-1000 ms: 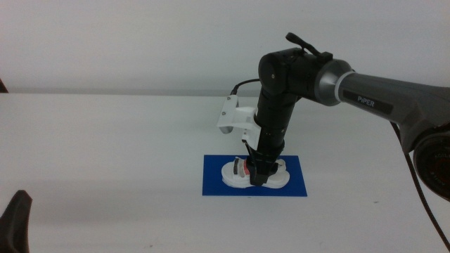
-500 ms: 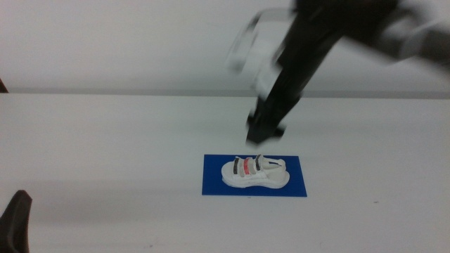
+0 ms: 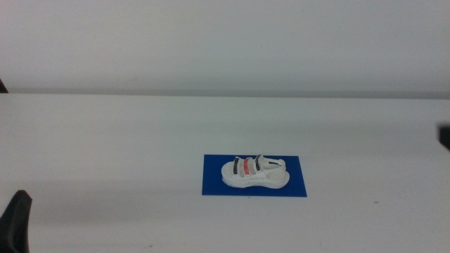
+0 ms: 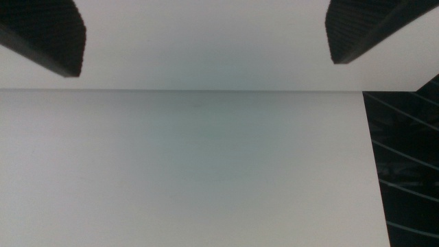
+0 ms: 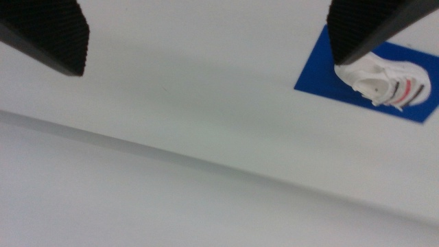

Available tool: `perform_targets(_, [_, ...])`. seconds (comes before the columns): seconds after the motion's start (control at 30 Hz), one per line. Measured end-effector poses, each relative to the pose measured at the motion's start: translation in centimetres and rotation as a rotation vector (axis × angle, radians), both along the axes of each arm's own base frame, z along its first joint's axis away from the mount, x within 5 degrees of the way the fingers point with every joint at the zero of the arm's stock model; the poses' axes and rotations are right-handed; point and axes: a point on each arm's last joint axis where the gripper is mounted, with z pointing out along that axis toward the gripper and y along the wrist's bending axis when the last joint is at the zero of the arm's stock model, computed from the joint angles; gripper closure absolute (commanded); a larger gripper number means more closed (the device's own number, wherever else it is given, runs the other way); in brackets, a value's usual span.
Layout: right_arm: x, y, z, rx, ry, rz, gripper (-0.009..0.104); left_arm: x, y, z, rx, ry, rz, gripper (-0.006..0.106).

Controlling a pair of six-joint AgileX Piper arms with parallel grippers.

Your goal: Use one arm to grab the shoe from the table and place it on the mat.

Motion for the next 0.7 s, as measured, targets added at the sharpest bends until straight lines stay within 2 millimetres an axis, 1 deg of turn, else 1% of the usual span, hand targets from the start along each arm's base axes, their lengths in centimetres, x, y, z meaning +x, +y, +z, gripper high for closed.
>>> perform_targets(0.03, [-1.5, -0.3, -0.9, 0.022, -0.038, -0.017, 0.002, 0.0, 0.0, 0.0, 0.0, 0.0, 0.0, 0.007])
perform_targets(0.1, [-3.6, -0.6, -2.8, 0.049, -0.109, -0.035, 0.002, 0.0, 0.0, 0.0, 0.0, 0.0, 0.0, 0.007])
perform_targets(0.17, [-5.1, -0.8, -4.3, 0.071, -0.175, -0.044, 0.002, 0.0, 0.0, 0.0, 0.0, 0.0, 0.0, 0.007])
perform_targets(0.23, [-6.0, -0.9, -5.2, 0.089, -0.216, -0.047, 0.002, 0.0, 0.0, 0.0, 0.0, 0.0, 0.0, 0.007])
perform_targets(0.37, [-6.9, -0.9, -6.0, 0.114, -0.255, -0.048, 0.002, 0.0, 0.0, 0.0, 0.0, 0.0, 0.0, 0.007])
perform_targets(0.53, [-7.4, -1.0, -5.8, 0.125, -0.297, -0.047, 0.002, 0.0, 0.0, 0.0, 0.0, 0.0, 0.0, 0.007])
perform_targets(0.7, [-7.4, -1.0, -5.7, 0.13, -0.317, -0.049, 0.002, 0.0, 0.0, 0.0, 0.0, 0.0, 0.0, 0.007])
